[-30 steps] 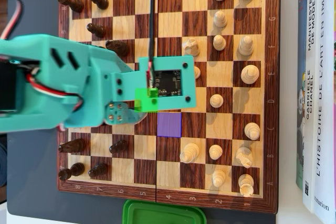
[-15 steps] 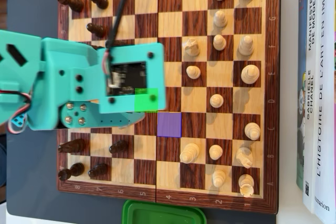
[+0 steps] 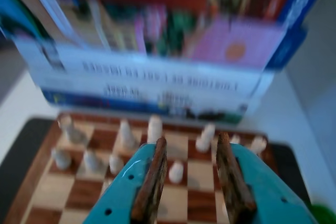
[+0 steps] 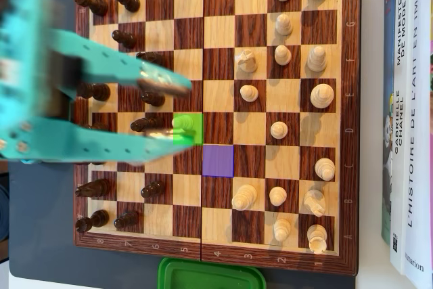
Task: Play chess
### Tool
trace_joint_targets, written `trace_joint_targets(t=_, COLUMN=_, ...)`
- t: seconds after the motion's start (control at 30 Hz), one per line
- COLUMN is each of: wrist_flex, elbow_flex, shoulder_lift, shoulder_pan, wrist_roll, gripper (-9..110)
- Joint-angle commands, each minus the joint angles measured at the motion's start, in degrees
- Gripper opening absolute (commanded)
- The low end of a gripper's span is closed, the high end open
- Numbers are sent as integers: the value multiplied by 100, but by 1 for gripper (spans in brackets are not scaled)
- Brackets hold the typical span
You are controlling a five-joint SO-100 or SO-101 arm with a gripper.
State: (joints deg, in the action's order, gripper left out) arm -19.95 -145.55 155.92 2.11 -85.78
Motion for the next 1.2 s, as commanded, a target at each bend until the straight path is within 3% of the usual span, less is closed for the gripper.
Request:
trace_joint_targets(t=0.0, wrist_flex=773, elbow_flex=-325, shoulder_lift=571, shoulder_pan=123, wrist_roll=-378, gripper=15)
trace_joint_targets(t=0.3, wrist_flex=3902, elbow_flex=-2487, shoulder_lift=2241, shoulder_pan=272, wrist_roll=-773, gripper=15)
trace_joint_targets(t=0.53, wrist_flex=5599, elbow_flex=-3560, shoulder_lift=3357, shoulder_pan=272, wrist_roll=-773, gripper=15)
trace_joint_targets(t=0.7, wrist_flex=6442, elbow_flex=-3551, shoulder_lift=3595, shoulder_pan=316, wrist_roll=-721, gripper=15)
trace_joint_targets(t=1.17, wrist_flex=10406, elbow_flex=-3551, shoulder_lift=3595, shoulder_pan=246, wrist_roll=-694, gripper=15)
